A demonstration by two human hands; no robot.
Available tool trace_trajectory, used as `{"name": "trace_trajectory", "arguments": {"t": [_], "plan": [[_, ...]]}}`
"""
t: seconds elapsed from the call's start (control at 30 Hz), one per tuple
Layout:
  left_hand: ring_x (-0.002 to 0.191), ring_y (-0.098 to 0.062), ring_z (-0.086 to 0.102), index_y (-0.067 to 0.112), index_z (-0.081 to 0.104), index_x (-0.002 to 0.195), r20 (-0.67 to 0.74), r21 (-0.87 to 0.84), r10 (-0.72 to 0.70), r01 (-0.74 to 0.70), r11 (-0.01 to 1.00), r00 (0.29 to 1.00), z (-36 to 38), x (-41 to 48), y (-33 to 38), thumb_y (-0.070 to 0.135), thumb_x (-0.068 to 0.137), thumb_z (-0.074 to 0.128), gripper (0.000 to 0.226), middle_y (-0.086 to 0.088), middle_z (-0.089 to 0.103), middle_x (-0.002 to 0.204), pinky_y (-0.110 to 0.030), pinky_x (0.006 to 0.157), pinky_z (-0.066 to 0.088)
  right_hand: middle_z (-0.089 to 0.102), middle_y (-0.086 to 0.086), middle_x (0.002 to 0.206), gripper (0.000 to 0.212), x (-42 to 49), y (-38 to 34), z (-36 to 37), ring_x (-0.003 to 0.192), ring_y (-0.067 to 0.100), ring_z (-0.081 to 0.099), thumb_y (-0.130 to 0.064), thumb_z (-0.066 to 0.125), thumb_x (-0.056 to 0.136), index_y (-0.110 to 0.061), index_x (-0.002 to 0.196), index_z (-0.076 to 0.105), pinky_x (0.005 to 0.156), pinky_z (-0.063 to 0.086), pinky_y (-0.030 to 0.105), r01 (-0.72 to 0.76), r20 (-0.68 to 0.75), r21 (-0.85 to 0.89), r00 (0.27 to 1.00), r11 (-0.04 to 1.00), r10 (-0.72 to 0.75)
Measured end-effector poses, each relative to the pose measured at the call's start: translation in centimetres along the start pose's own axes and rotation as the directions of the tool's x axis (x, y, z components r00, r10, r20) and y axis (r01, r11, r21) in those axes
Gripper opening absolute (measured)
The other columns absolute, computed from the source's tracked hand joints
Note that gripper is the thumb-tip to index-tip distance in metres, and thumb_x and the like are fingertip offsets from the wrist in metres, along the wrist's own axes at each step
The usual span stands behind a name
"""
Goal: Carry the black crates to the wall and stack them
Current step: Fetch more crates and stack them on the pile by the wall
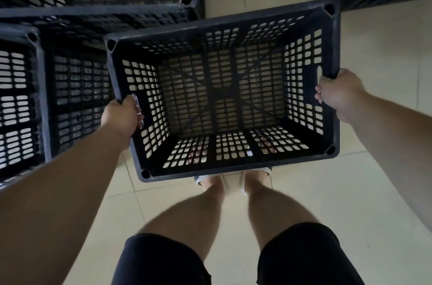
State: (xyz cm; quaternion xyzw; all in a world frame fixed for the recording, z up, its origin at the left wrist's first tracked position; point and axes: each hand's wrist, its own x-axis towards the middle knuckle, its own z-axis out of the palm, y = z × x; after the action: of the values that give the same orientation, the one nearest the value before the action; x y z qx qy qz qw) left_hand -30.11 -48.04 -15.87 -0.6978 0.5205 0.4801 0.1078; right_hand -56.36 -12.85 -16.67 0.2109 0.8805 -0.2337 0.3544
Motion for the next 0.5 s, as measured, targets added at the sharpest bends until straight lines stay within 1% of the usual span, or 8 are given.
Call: {"name": "trace_trajectory", "arguments": {"t": [0.03, 0.07, 0.13, 0.17, 0.27, 0.33, 0.43, 0.5], "plan": [[0.065, -0.018, 0.056, 0.017, 0.062, 0.099, -0.013, 0.004, 0.013, -0.013, 1.000, 1.000, 0.0, -0.4, 0.3, 0.034, 0.095, 0.053, 0.019, 0.001, 0.058, 0.075, -0.040, 0.072, 0.053, 0.068, 0.014, 0.109, 0.007, -0.4, -0.3, -0.4, 0.080, 0.022, 0.065, -0.021, 0.054, 0.104, -0.015, 0.102, 0.056, 0.084, 0.058, 0.038, -0.015, -0.008, 0.032, 1.000, 0.999, 0.015], [0.065, -0.019, 0.054, 0.018, 0.061, 0.095, -0.024, 0.008, 0.030, -0.030, 1.000, 0.999, -0.1, -0.9, 0.6, 0.033, 0.096, 0.053, 0.017, 0.000, 0.057, 0.075, -0.039, 0.070, 0.052, 0.069, 0.011, 0.109, 0.008, -0.5, -0.3, -0.8, 0.084, 0.021, 0.067, -0.025, 0.054, 0.105, -0.017, 0.103, 0.054, 0.087, 0.058, 0.037, -0.022, -0.027, 0.068, 0.999, 0.997, 0.023], [0.065, -0.020, 0.053, 0.017, 0.058, 0.094, -0.031, 0.028, 0.068, -0.067, 0.997, 0.997, -0.3, -2.3, 1.7, 0.030, 0.098, 0.050, 0.016, -0.003, 0.056, 0.077, -0.036, 0.066, 0.050, 0.071, 0.009, 0.111, 0.011, -1.3, -0.6, -1.8, 0.098, 0.027, 0.070, -0.030, 0.054, 0.104, -0.019, 0.108, 0.053, 0.095, 0.058, 0.043, -0.009, -0.052, 0.070, 0.999, 0.997, 0.013], [0.064, -0.021, 0.052, 0.015, 0.057, 0.095, -0.022, 0.047, 0.081, -0.080, 0.996, 0.996, -0.7, -3.1, 2.2, 0.030, 0.099, 0.049, 0.017, -0.005, 0.056, 0.080, -0.034, 0.063, 0.049, 0.071, 0.009, 0.111, 0.011, -2.0, -0.7, -2.5, 0.100, 0.028, 0.071, -0.031, 0.054, 0.103, -0.020, 0.107, 0.053, 0.095, 0.058, 0.045, -0.009, -0.058, 0.069, 0.998, 0.998, 0.013], [0.063, -0.020, 0.051, 0.014, 0.057, 0.100, -0.017, 0.091, 0.107, -0.105, 0.990, 0.994, -2.3, -6.2, 3.7, 0.029, 0.100, 0.046, 0.018, -0.009, 0.056, 0.083, -0.029, 0.056, 0.045, 0.071, 0.008, 0.107, 0.012, -4.6, -0.8, -5.1, 0.091, 0.027, 0.068, -0.030, 0.054, 0.102, -0.025, 0.092, 0.051, 0.090, 0.058, 0.044, -0.030, -0.067, 0.068, 0.997, 0.997, 0.034], [0.063, -0.018, 0.053, 0.015, 0.058, 0.096, -0.017, 0.084, 0.112, -0.110, 0.990, 0.994, -3.8, -9.0, 5.2, 0.028, 0.101, 0.048, 0.017, -0.006, 0.057, 0.081, -0.031, 0.061, 0.049, 0.070, 0.009, 0.104, 0.014, -7.2, -1.3, -7.6, 0.092, 0.030, 0.069, -0.028, 0.055, 0.101, -0.025, 0.088, 0.051, 0.088, 0.058, 0.044, -0.040, -0.073, 0.048, 0.996, 0.998, 0.043], [0.066, -0.019, 0.057, 0.019, 0.057, 0.090, -0.026, 0.096, 0.111, -0.108, 0.990, 0.994, -6.7, -13.0, 6.7, 0.031, 0.100, 0.051, 0.017, -0.005, 0.061, 0.081, -0.040, 0.073, 0.054, 0.072, 0.021, 0.111, 0.017, -11.0, -1.7, -11.4, 0.099, 0.038, 0.071, -0.023, 0.056, 0.094, -0.024, 0.078, 0.053, 0.093, 0.059, 0.053, -0.014, -0.057, -0.051, 0.998, 0.999, 0.011], [0.070, -0.021, 0.059, 0.017, 0.060, 0.094, -0.032, 0.097, 0.109, -0.106, 0.990, 0.993, -8.9, -15.8, 7.7, 0.034, 0.100, 0.051, 0.020, -0.004, 0.062, 0.079, -0.040, 0.074, 0.053, 0.072, 0.023, 0.112, 0.018, -13.9, -2.7, -13.9, 0.100, 0.039, 0.071, -0.022, 0.056, 0.093, -0.023, 0.076, 0.053, 0.092, 0.059, 0.053, -0.016, -0.059, -0.068, 0.998, 0.998, 0.012]]}}
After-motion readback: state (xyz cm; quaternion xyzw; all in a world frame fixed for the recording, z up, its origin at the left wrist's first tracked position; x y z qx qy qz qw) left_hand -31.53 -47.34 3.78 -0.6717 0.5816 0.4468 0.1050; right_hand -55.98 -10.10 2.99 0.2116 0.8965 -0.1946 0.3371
